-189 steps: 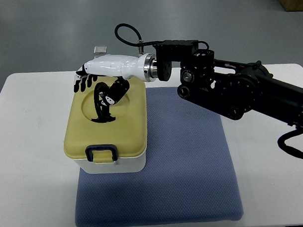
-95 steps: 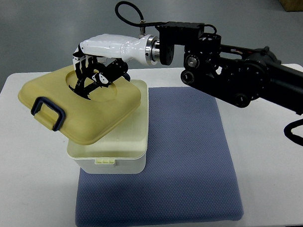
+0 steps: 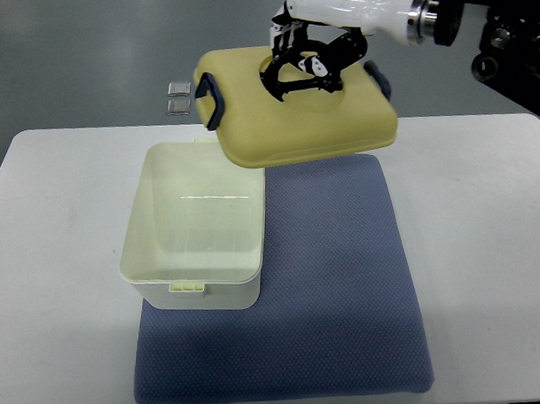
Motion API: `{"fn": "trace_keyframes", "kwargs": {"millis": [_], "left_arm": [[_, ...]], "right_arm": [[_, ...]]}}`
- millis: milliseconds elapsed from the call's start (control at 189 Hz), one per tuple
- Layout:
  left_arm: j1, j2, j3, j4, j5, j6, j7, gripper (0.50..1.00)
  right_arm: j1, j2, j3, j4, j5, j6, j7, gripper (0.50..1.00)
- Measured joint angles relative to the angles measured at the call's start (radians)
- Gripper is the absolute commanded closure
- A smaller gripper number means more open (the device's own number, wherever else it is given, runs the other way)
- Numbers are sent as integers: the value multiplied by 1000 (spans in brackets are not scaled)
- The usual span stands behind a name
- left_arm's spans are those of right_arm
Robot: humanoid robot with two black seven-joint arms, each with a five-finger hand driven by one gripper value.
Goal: Open white storage box with right hand
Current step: 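Carry the lid beside the box and lower it onto the cushion, then open the right hand, release the handle and raise the hand away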
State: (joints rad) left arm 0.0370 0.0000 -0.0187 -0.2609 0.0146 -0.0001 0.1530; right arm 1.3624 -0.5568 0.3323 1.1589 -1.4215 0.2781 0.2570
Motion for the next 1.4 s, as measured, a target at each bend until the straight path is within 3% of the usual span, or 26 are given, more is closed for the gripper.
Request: {"fn": "trace_keyframes", "kwargs": {"millis": [201,539,814,1285,1295,1300,1306,1311,1316,1322,1327,1332,1343,1401], "left_arm": [[0,0,-1,-1,1,0,0,500],[0,0,-2,-2,1,-1,0,500],[0,0,-1,0,1,0,0,500],[1,0,-3,1,0,0,-1,500],[1,0,-3,1,0,0,-1,500],[1,0,-3,1,0,0,-1,500],[1,0,-3,1,0,0,-1,500],[1,0,-3,1,0,0,-1,500],[1,0,-3,1,0,0,-1,500],[1,0,-3,1,-1,0,-1,500],[1,0,-3,1,-1,0,-1,500],[1,0,-3,2,-1,0,-1,500],[1,0,-3,2,-1,0,-1,500],[1,0,-3,2,-1,0,-1,500]], "right_arm": [[-95,-84,-17,-38,-15,-1,1,1000],[-265,-94,-38,-123,-34,-42,1,1000],[-349,-45,-40,-124,-36,-101,-9,1000],[-380,107,-44,-122,-40,-137,-12,1000],[-380,108,-44,-122,-40,-138,-12,987],[-380,108,-44,-122,-40,-138,-12,874],[-381,109,-43,-122,-40,-138,-12,873],[-381,109,-43,-122,-40,-138,-12,753],[-381,109,-43,-122,-40,-138,-12,752],[-381,110,-43,-122,-40,-138,-12,665],[-381,110,-43,-122,-40,-138,-12,664],[-381,111,-43,-122,-40,-138,-12,585],[-381,111,-43,-122,-40,-138,-12,560],[-383,113,-38,-123,-39,-139,-12,564]]}}
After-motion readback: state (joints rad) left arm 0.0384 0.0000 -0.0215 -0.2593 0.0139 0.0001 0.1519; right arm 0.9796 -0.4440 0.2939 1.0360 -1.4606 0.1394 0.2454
